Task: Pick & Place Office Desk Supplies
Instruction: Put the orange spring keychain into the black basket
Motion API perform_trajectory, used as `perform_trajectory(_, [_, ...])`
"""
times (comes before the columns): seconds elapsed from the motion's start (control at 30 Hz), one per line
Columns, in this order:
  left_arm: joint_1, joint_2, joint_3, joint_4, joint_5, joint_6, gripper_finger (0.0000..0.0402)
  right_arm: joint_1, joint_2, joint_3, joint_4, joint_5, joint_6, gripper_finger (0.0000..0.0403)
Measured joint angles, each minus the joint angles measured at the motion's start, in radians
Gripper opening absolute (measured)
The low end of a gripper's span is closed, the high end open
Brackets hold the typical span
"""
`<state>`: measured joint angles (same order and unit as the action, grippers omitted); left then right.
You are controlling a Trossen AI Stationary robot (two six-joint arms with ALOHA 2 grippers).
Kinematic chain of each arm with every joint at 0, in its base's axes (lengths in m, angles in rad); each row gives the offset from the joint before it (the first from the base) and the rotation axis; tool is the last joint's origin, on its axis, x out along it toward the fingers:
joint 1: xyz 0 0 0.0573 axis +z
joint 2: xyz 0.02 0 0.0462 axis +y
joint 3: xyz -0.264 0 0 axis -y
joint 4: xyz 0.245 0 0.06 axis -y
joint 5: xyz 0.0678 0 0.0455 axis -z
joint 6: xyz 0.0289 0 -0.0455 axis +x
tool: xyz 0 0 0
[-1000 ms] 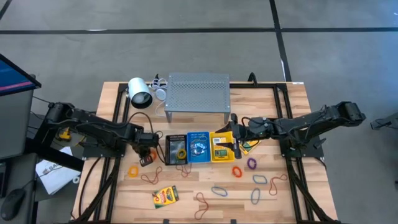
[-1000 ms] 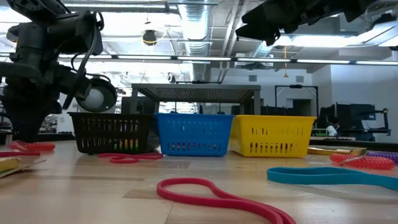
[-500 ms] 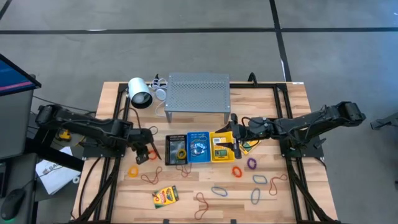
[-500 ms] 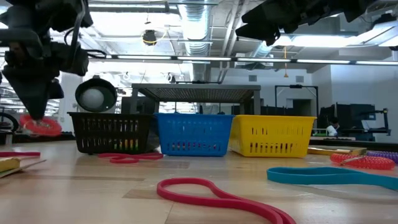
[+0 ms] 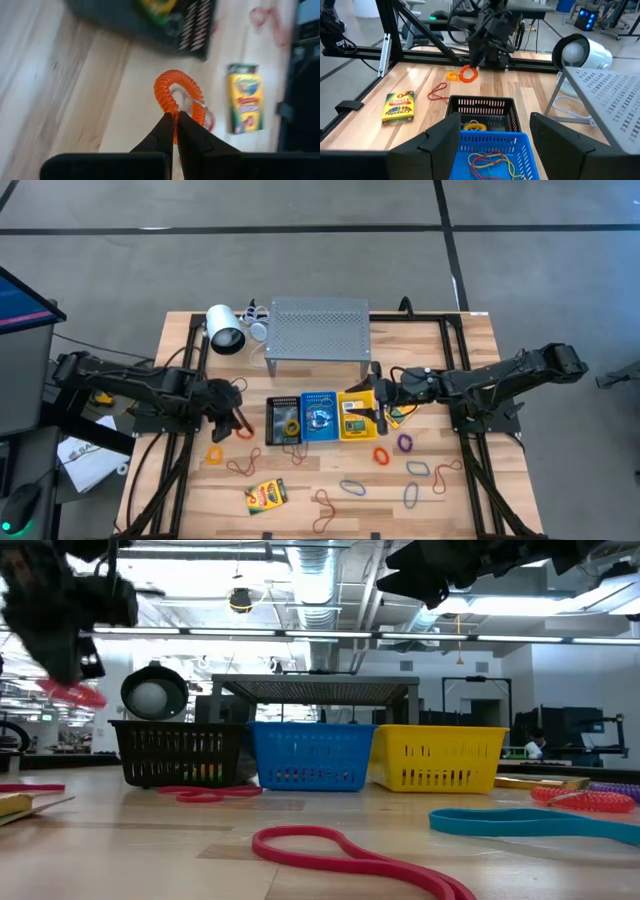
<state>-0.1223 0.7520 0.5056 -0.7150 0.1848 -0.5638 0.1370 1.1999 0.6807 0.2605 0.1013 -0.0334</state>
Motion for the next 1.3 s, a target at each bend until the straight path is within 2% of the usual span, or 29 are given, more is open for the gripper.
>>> perform_trajectory(0.2, [0.000,-0.006,0.078,0.076,-0.004,0.091,0.0001,0.000,0.000,0.000,0.035,-0.036,0.008,0.0234])
perform_trajectory(0.43, [0.000,0.005,0.101,0.151,-0.126,0.206,0.0002,0.000,0.000,0.000,0.035,-0.051,0.019,0.0234])
perform_trajectory(0.6, [0.000,0.063,0.102,0.225,-0.196,0.260,0.0004,-0.003,0.000,0.000,0.035,-0.052,0.018,0.0234])
perform_trajectory(0.77, [0.001,0.168,0.102,0.296,-0.202,0.313,0.0004,-0.008,0.000,0.000,0.034,-0.052,0.012,0.0234])
perform_trajectory(0.9, [0.025,0.241,0.102,0.292,-0.204,0.321,0.0004,-0.009,0.000,0.000,0.032,-0.052,0.011,0.0234])
perform_trajectory(1.3, [0.115,0.373,0.102,0.329,-0.204,0.373,0.0006,-0.014,0.000,0.000,0.020,-0.052,-0.001,0.0234])
